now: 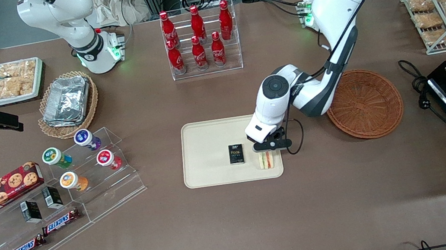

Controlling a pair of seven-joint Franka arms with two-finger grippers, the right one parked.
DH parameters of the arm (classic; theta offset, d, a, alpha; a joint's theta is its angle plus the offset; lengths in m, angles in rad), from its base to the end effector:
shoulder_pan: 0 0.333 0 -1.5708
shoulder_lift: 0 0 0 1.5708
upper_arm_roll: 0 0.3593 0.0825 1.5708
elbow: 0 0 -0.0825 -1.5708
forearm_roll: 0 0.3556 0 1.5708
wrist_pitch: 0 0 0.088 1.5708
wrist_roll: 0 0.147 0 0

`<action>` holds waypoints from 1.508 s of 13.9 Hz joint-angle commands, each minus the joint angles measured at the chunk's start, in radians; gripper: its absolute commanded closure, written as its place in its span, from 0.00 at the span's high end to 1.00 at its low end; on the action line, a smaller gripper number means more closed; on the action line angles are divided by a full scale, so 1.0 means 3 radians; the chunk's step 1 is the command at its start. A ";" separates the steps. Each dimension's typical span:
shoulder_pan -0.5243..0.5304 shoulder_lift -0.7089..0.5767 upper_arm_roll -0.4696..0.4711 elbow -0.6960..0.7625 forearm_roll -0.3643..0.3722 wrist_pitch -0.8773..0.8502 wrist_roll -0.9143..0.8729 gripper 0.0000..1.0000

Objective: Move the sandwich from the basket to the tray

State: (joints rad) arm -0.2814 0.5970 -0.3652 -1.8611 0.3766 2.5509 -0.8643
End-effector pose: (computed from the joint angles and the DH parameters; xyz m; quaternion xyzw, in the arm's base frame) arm 0.5440 -0.3803 0.2442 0.9970 -0.0044 0.0660 0.0396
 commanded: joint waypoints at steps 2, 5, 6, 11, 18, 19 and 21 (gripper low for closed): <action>0.0073 -0.0083 0.0036 -0.0065 0.0095 -0.0045 -0.0075 1.00; 0.0135 -0.0312 0.0031 0.0001 0.0064 -0.0428 -0.0029 1.00; 0.0186 -0.0389 0.0011 0.0047 0.0049 -0.0586 0.0022 1.00; 0.0257 -0.0594 0.0016 0.0404 -0.0456 -0.1174 0.0476 1.00; 0.0958 -0.0972 0.0031 0.1033 -0.0954 -0.2258 0.1556 0.99; 0.1009 -0.0978 0.0031 0.1201 -0.0959 -0.2447 0.1592 0.99; 0.1025 -0.0978 0.0031 0.1544 -0.0933 -0.2800 0.1603 0.99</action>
State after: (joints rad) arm 0.0271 0.2998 -0.3480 -1.4959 0.1070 1.8081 -0.3972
